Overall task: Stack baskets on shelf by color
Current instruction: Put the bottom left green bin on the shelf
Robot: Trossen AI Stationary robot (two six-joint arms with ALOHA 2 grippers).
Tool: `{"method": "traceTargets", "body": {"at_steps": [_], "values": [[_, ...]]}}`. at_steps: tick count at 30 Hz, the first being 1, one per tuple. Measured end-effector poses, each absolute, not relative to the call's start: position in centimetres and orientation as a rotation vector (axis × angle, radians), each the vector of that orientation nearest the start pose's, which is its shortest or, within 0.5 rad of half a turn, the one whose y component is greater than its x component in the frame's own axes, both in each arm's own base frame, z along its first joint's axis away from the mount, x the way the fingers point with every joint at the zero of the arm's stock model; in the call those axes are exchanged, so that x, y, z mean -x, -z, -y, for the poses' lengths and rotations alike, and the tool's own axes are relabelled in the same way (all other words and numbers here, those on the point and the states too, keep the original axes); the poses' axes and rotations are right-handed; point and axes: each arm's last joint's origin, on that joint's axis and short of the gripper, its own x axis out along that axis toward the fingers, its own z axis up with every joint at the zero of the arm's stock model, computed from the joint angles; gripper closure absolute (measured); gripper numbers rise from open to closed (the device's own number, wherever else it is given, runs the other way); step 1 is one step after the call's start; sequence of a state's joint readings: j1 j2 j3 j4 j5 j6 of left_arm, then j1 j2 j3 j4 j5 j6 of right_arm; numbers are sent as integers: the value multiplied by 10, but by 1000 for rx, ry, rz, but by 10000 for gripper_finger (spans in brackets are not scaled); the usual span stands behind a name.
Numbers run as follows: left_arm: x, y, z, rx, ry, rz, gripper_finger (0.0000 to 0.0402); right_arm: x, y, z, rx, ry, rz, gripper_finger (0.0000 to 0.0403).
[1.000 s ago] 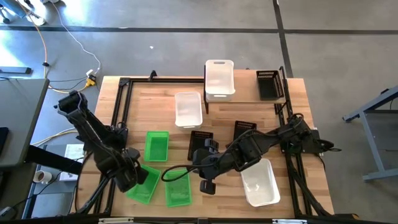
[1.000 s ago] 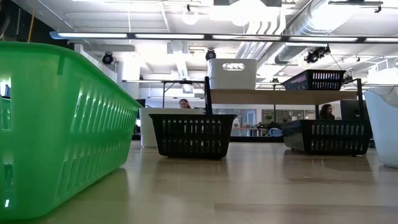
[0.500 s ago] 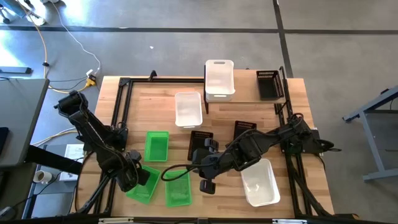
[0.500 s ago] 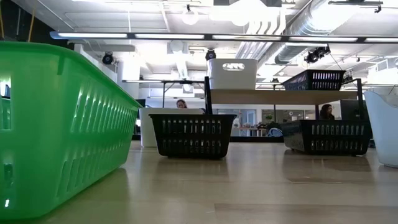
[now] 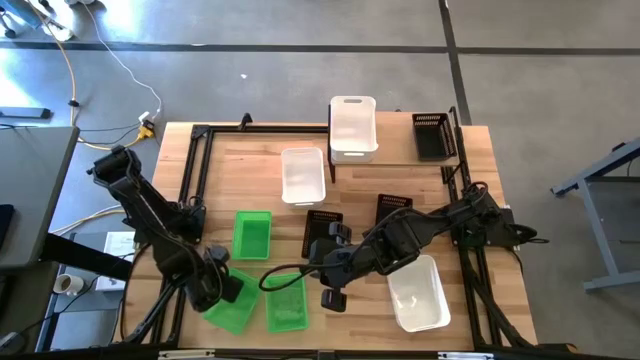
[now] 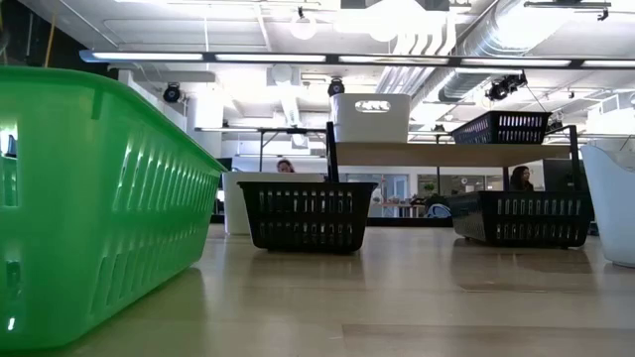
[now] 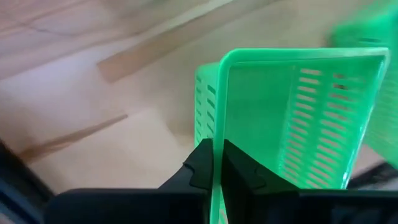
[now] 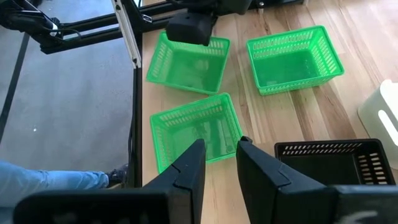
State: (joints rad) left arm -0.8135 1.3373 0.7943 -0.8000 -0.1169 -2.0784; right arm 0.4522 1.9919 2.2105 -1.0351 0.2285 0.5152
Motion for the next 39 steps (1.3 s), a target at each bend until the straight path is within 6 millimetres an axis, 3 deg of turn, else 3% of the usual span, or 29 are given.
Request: {"method": "traceTargets", "body": {"at_steps": [9,15,21,31,39], "values": [[-163,-243,164,1069,-774,-1088,398,-379,-386,-182,-221,-61,-818,325],[-164,-287,156,1006,-823,-998,398,-378,-388,-188,-183,-96,-791,325],[-179,-322,140,955,-794,-862,398,-385,-397,-191,-161,-153,-670,325],[-209,-334,95,909,-872,-794,398,-392,-408,-194,-46,-214,-524,325],[-236,-339,63,948,-837,-691,398,-403,-391,-191,97,-163,-556,325]]}}
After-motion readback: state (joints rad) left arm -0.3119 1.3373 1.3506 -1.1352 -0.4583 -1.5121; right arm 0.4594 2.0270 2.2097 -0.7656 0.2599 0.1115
